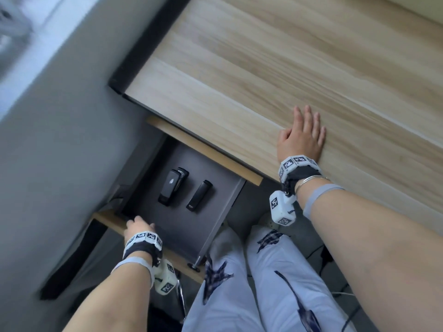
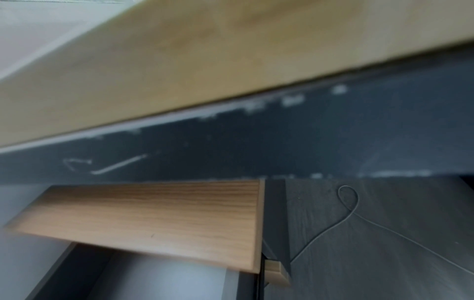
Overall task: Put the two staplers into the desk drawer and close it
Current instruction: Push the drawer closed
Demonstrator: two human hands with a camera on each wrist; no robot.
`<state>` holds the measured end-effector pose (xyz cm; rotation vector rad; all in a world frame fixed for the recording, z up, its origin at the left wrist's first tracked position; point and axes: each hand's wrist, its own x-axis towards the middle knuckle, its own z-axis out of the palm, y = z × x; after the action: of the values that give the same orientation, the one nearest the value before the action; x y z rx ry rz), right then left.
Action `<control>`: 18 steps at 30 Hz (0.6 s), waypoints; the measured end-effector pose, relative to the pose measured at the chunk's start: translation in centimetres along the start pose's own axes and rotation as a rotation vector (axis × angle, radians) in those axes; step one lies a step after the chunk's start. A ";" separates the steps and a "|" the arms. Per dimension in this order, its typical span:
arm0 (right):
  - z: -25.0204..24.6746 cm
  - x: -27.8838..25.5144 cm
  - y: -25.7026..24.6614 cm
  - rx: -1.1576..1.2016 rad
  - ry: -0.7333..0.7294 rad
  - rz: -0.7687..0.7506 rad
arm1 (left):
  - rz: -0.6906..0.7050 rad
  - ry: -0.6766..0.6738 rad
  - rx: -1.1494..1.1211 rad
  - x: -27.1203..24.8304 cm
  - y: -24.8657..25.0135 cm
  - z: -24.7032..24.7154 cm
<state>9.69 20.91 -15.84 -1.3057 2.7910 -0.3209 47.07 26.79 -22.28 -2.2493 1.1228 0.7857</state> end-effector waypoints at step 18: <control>0.2 -0.1 0.1 -0.044 0.007 -0.031 | 0.022 -0.351 0.224 -4.2 0.4 0.4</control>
<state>9.68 21.01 -16.03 -1.3610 2.8018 -0.2670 44.58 29.09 -19.80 -1.8316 1.0117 0.9672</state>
